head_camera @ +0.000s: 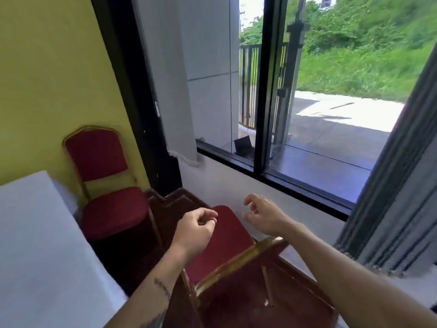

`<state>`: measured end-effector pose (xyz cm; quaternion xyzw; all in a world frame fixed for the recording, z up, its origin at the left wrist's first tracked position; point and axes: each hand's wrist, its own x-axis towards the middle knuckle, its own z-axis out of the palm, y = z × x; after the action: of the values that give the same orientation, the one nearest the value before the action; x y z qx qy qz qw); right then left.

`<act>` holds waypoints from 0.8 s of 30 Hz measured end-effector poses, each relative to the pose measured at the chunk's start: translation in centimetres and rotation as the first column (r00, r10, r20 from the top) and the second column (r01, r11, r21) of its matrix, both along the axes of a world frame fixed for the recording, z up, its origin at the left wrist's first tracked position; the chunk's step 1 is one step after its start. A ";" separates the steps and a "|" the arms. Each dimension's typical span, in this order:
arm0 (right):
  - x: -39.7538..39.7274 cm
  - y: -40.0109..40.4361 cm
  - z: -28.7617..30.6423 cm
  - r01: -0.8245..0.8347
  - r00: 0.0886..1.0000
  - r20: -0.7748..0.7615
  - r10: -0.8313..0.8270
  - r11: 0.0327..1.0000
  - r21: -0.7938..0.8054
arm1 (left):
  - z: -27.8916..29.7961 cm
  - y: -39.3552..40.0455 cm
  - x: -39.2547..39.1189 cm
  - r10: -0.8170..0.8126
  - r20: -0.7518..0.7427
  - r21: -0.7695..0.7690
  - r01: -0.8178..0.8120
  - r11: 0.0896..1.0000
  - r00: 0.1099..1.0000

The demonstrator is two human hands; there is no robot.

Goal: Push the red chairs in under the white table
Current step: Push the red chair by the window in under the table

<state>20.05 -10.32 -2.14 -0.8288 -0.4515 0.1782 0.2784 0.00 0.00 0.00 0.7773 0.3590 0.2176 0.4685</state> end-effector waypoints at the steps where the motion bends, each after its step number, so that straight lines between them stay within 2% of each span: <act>1: 0.6 -0.6 -0.5 0.008 1.000 0.013 -0.008 1.000 -0.027 | -0.8 -0.4 1.0 -0.011 -0.024 -0.010 0.010 1.000 1.000; 4: 1.9 -2.2 -2.6 0.034 0.999 0.025 -0.031 0.991 -0.129 | -2.8 -1.8 3.2 -0.048 -0.103 -0.029 0.046 0.999 0.994; 7: 1.8 -3.5 -5.0 0.071 0.997 0.053 -0.063 0.983 -0.168 | -4.7 -2.6 4.6 -0.213 -0.202 -0.140 0.187 0.972 0.956; 9: 1.2 -4.0 -6.4 0.078 0.993 0.099 -0.065 0.989 -0.128 | -5.7 -2.7 4.9 -0.397 -0.291 -0.254 0.329 0.909 0.870; 12: 0.6 -3.7 -7.6 0.106 0.987 0.135 -0.091 0.989 -0.105 | -6.9 -2.6 4.8 -0.489 -0.411 -0.269 0.410 0.872 0.769; 17: 0.4 -3.3 -7.3 0.172 0.983 0.090 -0.160 0.975 -0.144 | -8.7 -2.1 4.7 -0.458 -0.425 -0.252 0.384 0.888 0.781; 21: -0.7 -2.8 -6.6 0.287 0.957 0.009 -0.292 0.934 -0.214 | -10.0 -1.7 3.8 -0.355 -0.630 -0.128 0.358 0.925 0.691; 24: -1.6 -2.4 -6.0 0.418 0.875 -0.149 -0.460 0.875 -0.243 | -10.1 -2.2 2.9 -0.265 -0.696 -0.078 0.296 0.952 0.668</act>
<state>18.50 -12.72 -8.15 -0.9113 -0.1993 0.2385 0.2701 2.85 -2.18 -10.13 0.8567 0.3806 -0.1594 0.3096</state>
